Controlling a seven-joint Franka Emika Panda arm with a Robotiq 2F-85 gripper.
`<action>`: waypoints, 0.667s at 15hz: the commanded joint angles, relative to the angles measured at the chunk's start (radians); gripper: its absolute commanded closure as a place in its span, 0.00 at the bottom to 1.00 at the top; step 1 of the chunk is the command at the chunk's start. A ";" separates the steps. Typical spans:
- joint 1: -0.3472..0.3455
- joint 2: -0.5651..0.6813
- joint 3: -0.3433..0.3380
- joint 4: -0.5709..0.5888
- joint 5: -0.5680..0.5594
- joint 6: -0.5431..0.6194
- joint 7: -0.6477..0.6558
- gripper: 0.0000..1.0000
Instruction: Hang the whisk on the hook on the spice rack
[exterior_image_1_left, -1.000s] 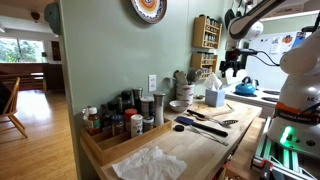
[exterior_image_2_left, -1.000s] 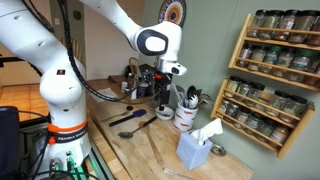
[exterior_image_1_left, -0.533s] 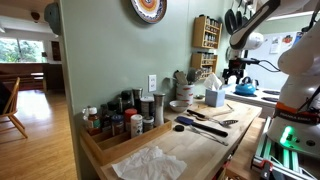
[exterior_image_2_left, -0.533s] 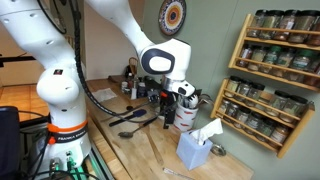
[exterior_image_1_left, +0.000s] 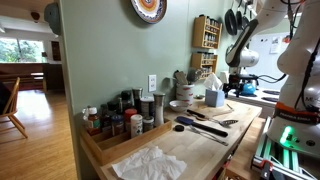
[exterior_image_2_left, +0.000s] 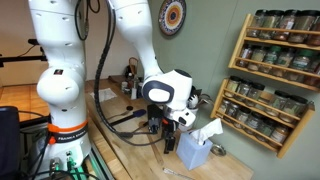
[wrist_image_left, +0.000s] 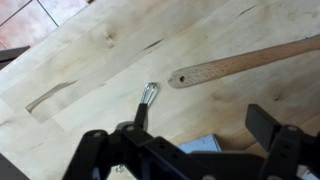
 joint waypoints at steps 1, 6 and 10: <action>0.019 0.169 -0.011 0.050 0.232 0.095 -0.165 0.00; 0.004 0.184 0.001 0.068 0.285 0.093 -0.181 0.00; -0.005 0.206 0.012 0.098 0.319 0.081 -0.210 0.00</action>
